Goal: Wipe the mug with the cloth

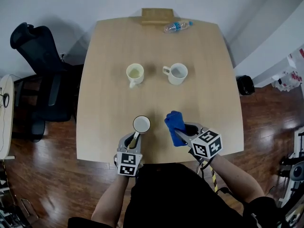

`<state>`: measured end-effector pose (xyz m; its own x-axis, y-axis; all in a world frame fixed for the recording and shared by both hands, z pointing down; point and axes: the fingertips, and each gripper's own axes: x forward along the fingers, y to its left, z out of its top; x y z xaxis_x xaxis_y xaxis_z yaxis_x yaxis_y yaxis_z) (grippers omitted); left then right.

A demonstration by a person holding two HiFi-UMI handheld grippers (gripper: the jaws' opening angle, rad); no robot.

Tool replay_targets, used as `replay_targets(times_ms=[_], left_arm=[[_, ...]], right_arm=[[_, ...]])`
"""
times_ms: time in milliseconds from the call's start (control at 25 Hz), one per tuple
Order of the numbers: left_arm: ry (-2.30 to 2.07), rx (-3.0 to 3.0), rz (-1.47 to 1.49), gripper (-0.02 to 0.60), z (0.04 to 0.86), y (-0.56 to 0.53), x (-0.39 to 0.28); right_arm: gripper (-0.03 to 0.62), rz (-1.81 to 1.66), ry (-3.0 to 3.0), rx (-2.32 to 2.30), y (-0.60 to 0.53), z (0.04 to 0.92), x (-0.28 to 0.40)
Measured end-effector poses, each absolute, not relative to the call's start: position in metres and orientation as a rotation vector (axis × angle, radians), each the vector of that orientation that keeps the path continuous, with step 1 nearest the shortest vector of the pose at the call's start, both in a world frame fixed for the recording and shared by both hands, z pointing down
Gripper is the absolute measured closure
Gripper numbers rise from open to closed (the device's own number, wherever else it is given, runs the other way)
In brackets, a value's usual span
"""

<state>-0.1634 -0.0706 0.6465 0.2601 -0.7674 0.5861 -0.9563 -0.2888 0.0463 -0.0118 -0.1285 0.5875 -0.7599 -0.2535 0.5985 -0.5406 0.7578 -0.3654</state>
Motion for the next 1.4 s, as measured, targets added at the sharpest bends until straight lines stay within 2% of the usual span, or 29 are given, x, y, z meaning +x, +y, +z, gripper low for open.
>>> replay_targets(times_ms=[200,480,800,1160,1400], left_arm=[[-1.416,2.1,0.341,0.522,0.588,-0.098,-0.149],[-1.202,2.406,0.206,0.52,0.455,-0.122,-0.107],[-1.103,2.549,0.11,0.52,0.371,-0.096,-0.088],[-0.961,2.737,0.121,0.52,0.333,-0.075,-0.097],[-0.772,2.829,0.073,0.52,0.307,-0.044,-0.098]], right_arm=[[0.484,0.477,-2.67,0.475,-0.122,0.516,-0.024],[0.484,0.117,-2.958,-0.014,-0.055,0.384,-0.072],[0.485,-0.034,-3.0,0.27,-0.072,0.332,-0.051],[0.485,-0.321,-2.834,0.226,-0.058,0.308,-0.031],[0.487,-0.077,-2.994,0.342,-0.083,0.28,-0.008]])
